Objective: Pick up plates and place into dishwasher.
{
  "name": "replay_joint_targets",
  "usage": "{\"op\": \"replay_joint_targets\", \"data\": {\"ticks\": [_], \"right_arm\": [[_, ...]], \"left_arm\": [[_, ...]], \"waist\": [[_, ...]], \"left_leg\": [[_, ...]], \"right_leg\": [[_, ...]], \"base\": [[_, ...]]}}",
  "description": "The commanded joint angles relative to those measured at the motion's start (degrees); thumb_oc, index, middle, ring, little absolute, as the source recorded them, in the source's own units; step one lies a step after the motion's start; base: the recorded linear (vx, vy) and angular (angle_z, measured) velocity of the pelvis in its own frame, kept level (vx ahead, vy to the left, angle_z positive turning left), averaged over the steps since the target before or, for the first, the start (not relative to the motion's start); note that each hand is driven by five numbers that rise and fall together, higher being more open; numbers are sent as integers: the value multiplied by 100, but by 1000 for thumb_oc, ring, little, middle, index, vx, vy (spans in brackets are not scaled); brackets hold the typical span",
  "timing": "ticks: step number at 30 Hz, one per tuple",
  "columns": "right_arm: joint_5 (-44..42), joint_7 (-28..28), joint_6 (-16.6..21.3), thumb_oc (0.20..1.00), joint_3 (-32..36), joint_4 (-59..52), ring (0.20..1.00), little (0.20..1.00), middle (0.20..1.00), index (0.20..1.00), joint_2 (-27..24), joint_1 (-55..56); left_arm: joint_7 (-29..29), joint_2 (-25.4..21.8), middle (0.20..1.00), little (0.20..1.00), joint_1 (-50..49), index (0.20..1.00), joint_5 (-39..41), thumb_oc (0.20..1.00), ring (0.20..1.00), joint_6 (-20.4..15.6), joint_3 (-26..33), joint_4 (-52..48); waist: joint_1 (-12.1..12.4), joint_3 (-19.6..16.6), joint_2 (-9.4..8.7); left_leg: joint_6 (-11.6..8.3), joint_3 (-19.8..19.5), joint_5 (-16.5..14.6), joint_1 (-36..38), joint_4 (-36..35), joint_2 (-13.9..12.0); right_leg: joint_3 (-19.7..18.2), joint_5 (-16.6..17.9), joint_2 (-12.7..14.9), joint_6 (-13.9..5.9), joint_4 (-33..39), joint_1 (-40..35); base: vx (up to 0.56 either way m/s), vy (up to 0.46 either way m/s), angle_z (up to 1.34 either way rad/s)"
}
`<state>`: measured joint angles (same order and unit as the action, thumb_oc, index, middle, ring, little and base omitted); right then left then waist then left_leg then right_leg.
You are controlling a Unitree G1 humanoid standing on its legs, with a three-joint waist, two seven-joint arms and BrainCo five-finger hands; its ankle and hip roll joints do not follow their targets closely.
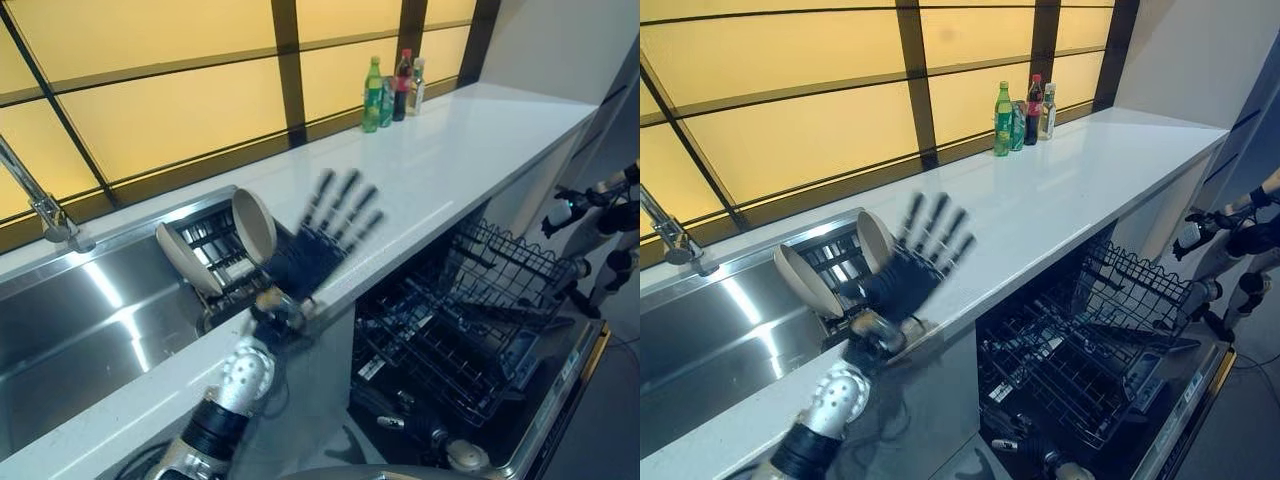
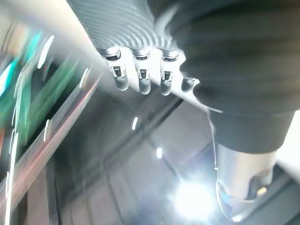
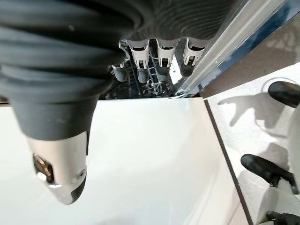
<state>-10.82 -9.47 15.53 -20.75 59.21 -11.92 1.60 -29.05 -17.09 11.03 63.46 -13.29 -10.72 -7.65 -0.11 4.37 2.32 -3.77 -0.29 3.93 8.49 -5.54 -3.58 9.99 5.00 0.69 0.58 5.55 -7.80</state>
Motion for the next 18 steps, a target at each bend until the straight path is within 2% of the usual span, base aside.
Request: {"op": "replay_joint_targets", "data": {"ticks": [1,2,4,6,7,11,12,16,18], "right_arm": [[25,31,117,1000,-52,-208,1000,1000,1000,1000,98,-192],[17,3,177,1000,-52,-129,1000,1000,1000,1000,75,-124],[27,-60,223,1000,-53,-38,1000,1000,1000,1000,31,-107],[-1,-133,218,1000,-55,50,1000,1000,1000,1000,-59,-103],[-9,-163,207,1000,-57,74,1000,1000,1000,1000,-98,-111],[-47,-375,106,1000,-49,88,1000,1000,1000,1000,-234,-112],[-121,-566,60,1000,-25,75,1000,1000,1000,1000,-269,-96],[-390,-746,18,1000,47,-221,1000,1000,1000,1000,-394,24],[-438,-777,72,1000,93,-309,1000,1000,1000,1000,-437,54]], "left_arm": [[2215,-564,1000,1000,647,1000,-2518,1000,1000,-1297,509,-231],[2644,-1021,1000,1000,867,1000,-2947,1000,1000,-1188,918,-78],[3202,-1363,1000,1000,1034,1000,-3939,1000,1000,-1177,1177,37],[3673,-2209,1000,1000,1342,1000,-4634,1000,1000,-779,1478,135],[3777,-2510,1000,1000,1453,1000,-4678,1000,1000,-693,1505,236],[3982,-3428,1000,1000,1679,1000,-4933,1000,1000,-435,1477,750],[4046,-3643,1000,1000,1668,1000,-5275,1000,1000,-365,1471,909],[3994,-4438,1000,1000,1510,1000,-6131,1000,1000,-447,1322,1459],[3948,-4682,1000,1000,1471,1000,-6555,1000,1000,-445,1254,1622]], "waist": [[274,312,-43],[308,261,-37],[316,221,-45],[328,166,-15],[329,157,0],[327,165,55],[330,175,71],[332,223,111],[326,241,130]], "left_leg": [[404,-215,-754,15,54,630],[393,-228,-733,-6,54,638],[371,-233,-715,-30,54,640],[351,-201,-687,-65,54,634],[346,-186,-677,-75,54,633],[334,-127,-636,-97,54,626],[332,-110,-623,-103,54,620],[331,-90,-595,-109,54,617],[326,-86,-583,-118,54,619]], "right_leg": [[170,-799,199,-378,-190,-228],[203,-812,196,-380,-174,-239],[236,-825,194,-377,-161,-245],[245,-831,178,-373,-144,-237],[247,-832,177,-373,-141,-234],[265,-829,175,-374,-158,-214],[273,-832,177,-373,-170,-207],[313,-827,176,-396,-190,-206],[321,-823,176,-408,-202,-196]], "base": [[35,7,9],[32,7,5],[52,9,15],[57,23,19],[44,29,9],[8,7,1],[0,0,0],[0,0,0],[12,5,4]]}}
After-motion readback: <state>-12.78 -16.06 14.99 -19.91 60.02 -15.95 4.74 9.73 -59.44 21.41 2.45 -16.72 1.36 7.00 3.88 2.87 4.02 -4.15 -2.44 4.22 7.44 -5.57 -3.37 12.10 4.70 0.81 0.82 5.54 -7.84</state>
